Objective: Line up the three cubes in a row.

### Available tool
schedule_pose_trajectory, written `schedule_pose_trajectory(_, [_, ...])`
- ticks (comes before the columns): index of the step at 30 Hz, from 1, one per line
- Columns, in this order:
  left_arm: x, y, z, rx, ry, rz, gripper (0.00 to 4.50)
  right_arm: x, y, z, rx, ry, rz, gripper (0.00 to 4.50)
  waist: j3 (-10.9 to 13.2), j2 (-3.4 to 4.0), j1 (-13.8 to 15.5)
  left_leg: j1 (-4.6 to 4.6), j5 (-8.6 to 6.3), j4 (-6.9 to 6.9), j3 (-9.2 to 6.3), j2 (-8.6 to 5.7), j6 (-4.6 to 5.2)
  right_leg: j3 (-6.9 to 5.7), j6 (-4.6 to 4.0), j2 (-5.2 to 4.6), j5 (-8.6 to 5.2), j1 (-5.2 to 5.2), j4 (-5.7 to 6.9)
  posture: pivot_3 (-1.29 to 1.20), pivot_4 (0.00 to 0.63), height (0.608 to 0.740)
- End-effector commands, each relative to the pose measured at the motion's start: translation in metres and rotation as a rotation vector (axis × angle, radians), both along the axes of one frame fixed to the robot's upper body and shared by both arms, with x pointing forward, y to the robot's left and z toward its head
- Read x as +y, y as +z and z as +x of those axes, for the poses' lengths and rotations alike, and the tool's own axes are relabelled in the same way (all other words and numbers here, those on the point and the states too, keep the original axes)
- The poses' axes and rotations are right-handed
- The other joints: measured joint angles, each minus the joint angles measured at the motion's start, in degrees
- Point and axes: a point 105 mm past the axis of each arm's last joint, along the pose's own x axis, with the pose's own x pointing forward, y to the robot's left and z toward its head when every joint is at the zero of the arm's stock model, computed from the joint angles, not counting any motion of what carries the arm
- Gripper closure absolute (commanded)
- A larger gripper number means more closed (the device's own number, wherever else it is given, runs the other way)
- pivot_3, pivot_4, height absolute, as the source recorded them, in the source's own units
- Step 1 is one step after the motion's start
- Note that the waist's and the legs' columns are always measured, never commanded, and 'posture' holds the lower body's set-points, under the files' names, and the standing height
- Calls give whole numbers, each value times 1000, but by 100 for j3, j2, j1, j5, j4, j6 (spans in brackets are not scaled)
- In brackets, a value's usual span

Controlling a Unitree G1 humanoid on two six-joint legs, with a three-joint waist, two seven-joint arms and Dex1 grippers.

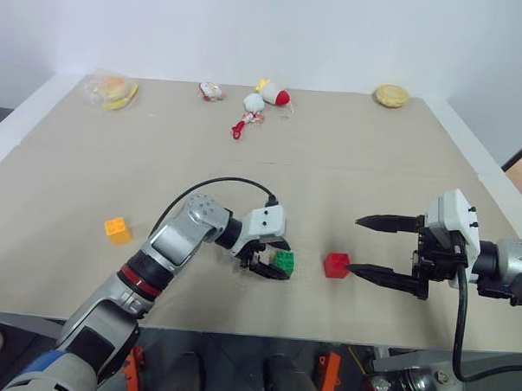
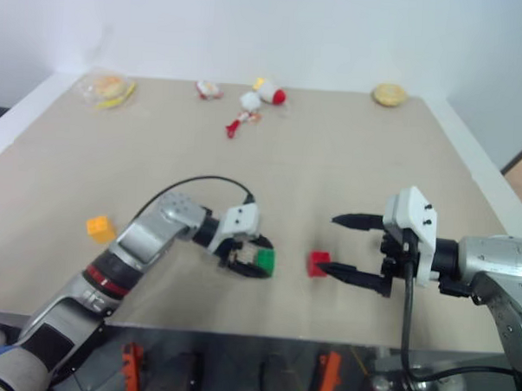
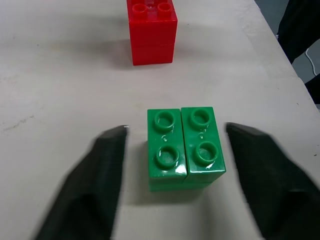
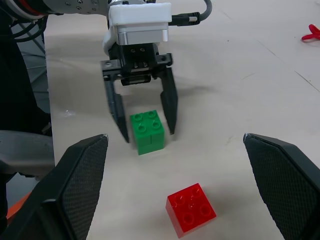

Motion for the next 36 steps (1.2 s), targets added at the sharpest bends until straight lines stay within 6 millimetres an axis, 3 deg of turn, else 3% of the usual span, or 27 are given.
schedule_pose_trajectory(1, [-4,12,-3,-34,-29,-22,27,-1,8,-1,-42,7,-16,0,0,0,0,0,0,0,0,0,0,0,0,0,0,0,0,0,150,737])
schedule_pose_trajectory(6, [-5,20,-4,-39,-34,-48,27,0,9,-2,-43,13,-14,0,0,0,0,0,0,0,0,0,0,0,0,0,0,0,0,0,150,737])
schedule_pose_trajectory(10, [6,53,0,-50,2,-181,27,6,19,-3,-65,38,41,0,1,-1,-3,-1,0,0,0,0,0,0,0,0,0,-1,0,0,150,737])
schedule_pose_trajectory(15, [59,87,22,-109,215,-282,27,27,38,-3,-109,103,157,0,2,-1,-42,7,0,-9,-3,10,0,2,-11,14,7,-10,1,0,150,737])
schedule_pose_trajectory(18, [116,107,49,-204,526,-330,27,47,46,6,-153,135,222,0,4,-5,-43,7,0,-10,-15,12,0,-2,-15,21,9,-7,1,0,150,737])
schedule_pose_trajectory(20, [147,117,53,-237,700,-372,27,61,47,10,-166,174,248,0,4,-7,-67,6,0,-10,-12,12,0,1,-15,21,9,-8,0,0,150,737])
schedule_pose_trajectory(24, [185,111,44,-249,994,-437,27,80,45,22,-152,253,283,0,5,-9,-69,0,-2,-23,-9,15,-4,3,-2,19,5,-12,-1,0,150,737])
schedule_pose_trajectory(29, [229,87,28,-272,1422,-479,27,94,41,38,-127,359,267,0,11,-34,18,-6,-6,-24,-17,13,-10,-10,14,16,6,-11,-2,0,150,737])
schedule_pose_trajectory(36, [246,59,0,-297,1825,-538,27,111,34,60,-112,463,205,0,10,-43,5,8,-3,-17,-24,14,-13,-20,-9,19,16,4,-6,0,150,737])
